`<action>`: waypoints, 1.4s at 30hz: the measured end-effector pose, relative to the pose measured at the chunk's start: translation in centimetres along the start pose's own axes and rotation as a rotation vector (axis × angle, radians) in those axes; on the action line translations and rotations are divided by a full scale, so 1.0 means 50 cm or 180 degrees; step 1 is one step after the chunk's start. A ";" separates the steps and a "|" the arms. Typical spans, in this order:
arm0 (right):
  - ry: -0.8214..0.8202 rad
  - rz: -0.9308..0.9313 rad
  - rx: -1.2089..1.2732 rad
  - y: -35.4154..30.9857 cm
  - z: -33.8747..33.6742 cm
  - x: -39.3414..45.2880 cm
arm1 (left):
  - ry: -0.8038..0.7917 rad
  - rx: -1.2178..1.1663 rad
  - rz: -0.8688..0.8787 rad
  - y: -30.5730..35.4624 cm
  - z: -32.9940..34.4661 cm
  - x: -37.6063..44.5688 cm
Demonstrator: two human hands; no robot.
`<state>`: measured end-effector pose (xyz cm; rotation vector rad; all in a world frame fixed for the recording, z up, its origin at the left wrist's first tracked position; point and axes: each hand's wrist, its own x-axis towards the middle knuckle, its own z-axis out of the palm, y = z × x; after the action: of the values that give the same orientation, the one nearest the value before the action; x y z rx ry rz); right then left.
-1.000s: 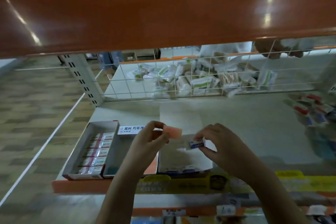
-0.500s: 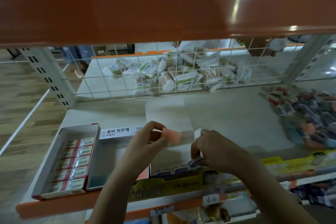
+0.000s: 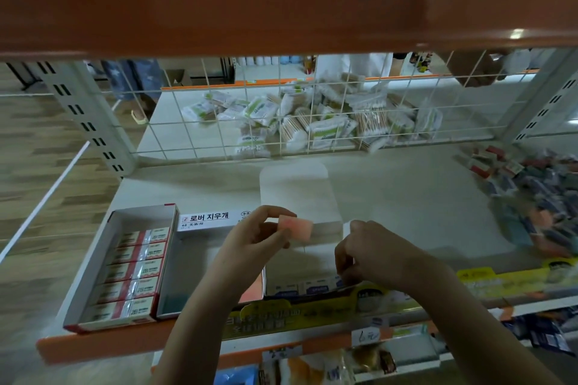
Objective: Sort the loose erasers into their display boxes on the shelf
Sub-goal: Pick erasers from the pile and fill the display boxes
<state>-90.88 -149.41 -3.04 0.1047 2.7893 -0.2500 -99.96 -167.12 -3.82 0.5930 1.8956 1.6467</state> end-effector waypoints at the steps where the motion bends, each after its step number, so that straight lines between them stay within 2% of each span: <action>1: 0.0035 0.0007 -0.0013 -0.001 0.002 0.001 | 0.0007 0.0007 0.0003 0.000 -0.001 -0.001; 6: 0.0150 -0.0083 -0.0358 -0.007 0.020 0.001 | 0.0064 0.0056 0.0026 0.004 -0.010 -0.008; 12: 0.0420 -0.0020 -0.0034 -0.007 0.030 0.005 | 0.0152 0.0297 0.0131 0.011 -0.059 -0.031; 19: 0.0925 -0.0352 0.0371 -0.045 0.009 0.027 | 0.0466 0.1208 0.0048 -0.018 -0.148 -0.052; 23: 0.0911 -0.0435 0.0682 -0.095 0.006 0.048 | 0.0357 0.2045 0.0077 -0.040 -0.181 -0.058; 27: 0.0850 -0.0254 0.0800 -0.134 0.009 0.077 | 0.0308 0.2642 0.0226 -0.050 -0.198 -0.059; 33: 0.0803 0.0120 0.0895 -0.166 0.020 0.094 | 0.0033 0.2756 0.0251 -0.068 -0.197 -0.057; 42: 0.0828 0.0382 0.0921 -0.175 0.032 0.089 | 0.0172 0.3316 0.0242 -0.080 -0.186 -0.051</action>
<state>-95.44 -158.11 -4.61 0.3991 2.9678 -0.6511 -104.12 -176.30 -6.61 1.0082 2.7236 0.5825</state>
